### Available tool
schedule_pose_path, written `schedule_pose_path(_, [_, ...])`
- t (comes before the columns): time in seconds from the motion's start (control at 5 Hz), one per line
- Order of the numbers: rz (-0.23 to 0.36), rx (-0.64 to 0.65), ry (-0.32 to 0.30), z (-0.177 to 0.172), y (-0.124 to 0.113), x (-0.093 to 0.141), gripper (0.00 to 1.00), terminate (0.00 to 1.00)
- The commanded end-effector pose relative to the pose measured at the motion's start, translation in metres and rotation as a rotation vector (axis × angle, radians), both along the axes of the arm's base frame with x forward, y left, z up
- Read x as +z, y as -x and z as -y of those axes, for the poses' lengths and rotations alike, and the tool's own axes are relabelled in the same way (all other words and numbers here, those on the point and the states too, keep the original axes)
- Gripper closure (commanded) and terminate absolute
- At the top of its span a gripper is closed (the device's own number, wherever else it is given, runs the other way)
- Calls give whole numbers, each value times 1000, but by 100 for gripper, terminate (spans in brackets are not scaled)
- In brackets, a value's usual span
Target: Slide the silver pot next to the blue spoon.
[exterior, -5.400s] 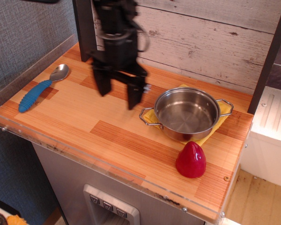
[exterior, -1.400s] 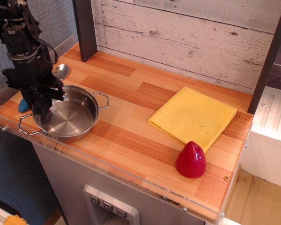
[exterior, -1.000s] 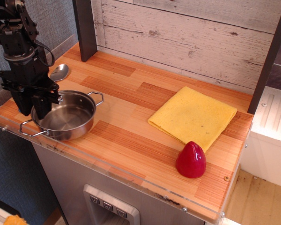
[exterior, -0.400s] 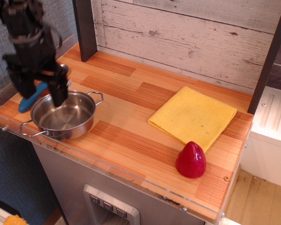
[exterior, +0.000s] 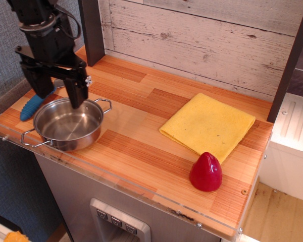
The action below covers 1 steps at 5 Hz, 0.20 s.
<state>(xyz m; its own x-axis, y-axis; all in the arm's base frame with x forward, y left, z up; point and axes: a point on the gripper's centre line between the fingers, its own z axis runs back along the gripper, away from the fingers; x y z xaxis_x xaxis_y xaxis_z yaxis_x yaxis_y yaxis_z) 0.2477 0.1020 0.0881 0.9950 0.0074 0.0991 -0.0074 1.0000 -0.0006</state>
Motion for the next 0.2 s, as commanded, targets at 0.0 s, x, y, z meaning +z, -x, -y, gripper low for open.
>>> schedule_pose_path(0.0, [46,-10,-24,0,1,18,0,100])
